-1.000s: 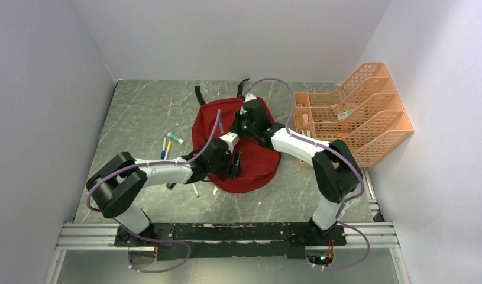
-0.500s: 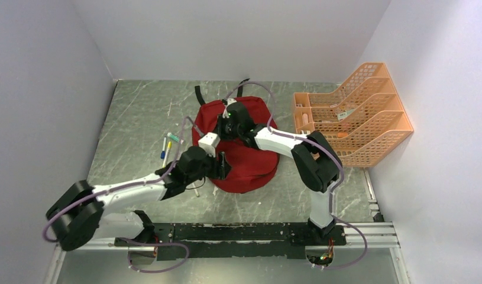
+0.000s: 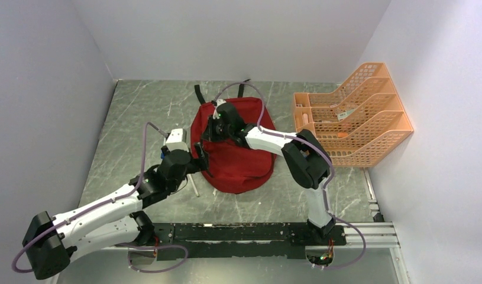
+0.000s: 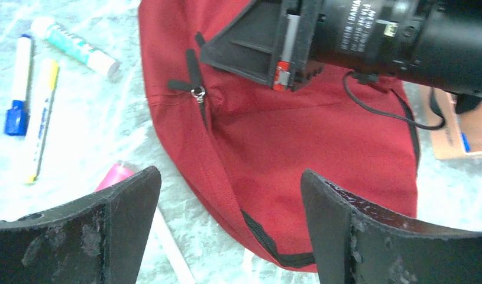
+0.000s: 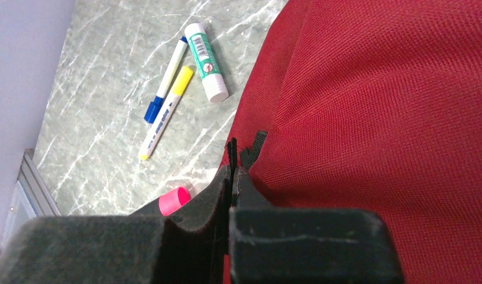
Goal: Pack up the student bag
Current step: Unzip the student bag at the center of the board.
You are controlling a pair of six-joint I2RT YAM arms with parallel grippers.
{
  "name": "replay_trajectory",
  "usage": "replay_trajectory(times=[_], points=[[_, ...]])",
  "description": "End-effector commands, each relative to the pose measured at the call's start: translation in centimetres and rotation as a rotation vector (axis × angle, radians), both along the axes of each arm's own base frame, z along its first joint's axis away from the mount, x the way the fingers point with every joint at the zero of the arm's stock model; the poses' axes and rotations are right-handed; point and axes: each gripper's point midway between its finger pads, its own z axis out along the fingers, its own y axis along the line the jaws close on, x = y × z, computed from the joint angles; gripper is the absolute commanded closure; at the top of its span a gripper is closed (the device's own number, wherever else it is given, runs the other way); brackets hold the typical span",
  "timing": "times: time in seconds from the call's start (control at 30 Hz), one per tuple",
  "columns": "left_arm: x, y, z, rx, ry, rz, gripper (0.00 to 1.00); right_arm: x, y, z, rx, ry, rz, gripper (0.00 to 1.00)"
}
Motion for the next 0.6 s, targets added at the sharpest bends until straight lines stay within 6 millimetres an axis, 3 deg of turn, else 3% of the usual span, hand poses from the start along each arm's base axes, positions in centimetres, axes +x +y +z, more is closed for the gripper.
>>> replay_trajectory(times=[0.0, 0.17, 0.3, 0.57], points=[[0.6, 2.2, 0.3, 0.081, 0.028, 0.119, 0.06, -0.7, 1.7, 1.2, 0.019, -0.039, 0.058, 1.0], [0.8, 2.3, 0.4, 0.074, 0.033, 0.13, 0.02, -0.5, 1.7, 2.4, 0.01, -0.088, 0.08, 1.0], [1.5, 3.1, 0.3, 0.06, 0.051, 0.143, 0.02, -0.4, 1.4, 3.0, -0.007, -0.11, 0.086, 0.86], [5.5, 4.8, -0.3, -0.002, 0.142, 0.108, 0.02, -0.2, -2.1, 6.8, -0.088, -0.242, 0.024, 0.65]])
